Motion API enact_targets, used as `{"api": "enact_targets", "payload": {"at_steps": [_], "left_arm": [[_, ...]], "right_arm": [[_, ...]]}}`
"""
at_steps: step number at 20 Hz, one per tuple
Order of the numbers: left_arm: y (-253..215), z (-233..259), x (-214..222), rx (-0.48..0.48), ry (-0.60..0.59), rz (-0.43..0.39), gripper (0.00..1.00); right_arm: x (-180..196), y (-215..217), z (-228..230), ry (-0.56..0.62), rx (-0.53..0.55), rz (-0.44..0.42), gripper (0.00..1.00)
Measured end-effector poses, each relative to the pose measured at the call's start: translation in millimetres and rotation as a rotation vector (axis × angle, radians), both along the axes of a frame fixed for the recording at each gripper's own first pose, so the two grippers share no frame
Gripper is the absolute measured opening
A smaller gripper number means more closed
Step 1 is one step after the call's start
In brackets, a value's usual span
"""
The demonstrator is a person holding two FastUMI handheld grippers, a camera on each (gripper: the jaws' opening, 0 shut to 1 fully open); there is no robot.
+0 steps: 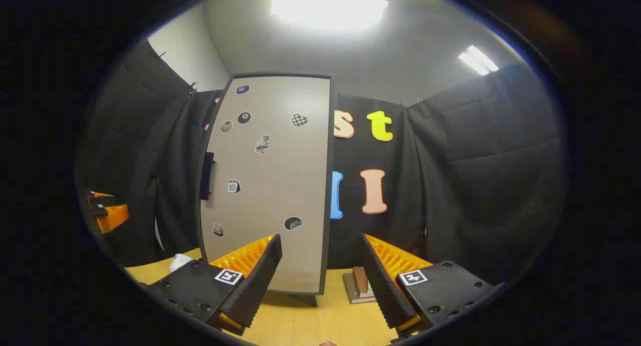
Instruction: Open the cabinet door with the right hand, grasp the bottle in the cabinet with the left hand and place it on the coaster, then close the cabinet door with the right hand.
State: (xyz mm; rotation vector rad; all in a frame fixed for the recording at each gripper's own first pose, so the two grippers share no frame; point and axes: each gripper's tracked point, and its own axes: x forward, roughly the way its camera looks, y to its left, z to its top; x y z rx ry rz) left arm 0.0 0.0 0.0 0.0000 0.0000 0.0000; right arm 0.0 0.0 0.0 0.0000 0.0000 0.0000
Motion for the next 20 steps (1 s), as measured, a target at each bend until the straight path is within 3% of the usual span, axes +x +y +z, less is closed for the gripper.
{"api": "enact_targets", "payload": {"at_steps": [20], "left_arm": [[10,-2,-15,0.025,0.011,0.025,0.80]], "right_arm": [[-3,1,-1,-0.001,0.029,-0.006,0.97]]}}
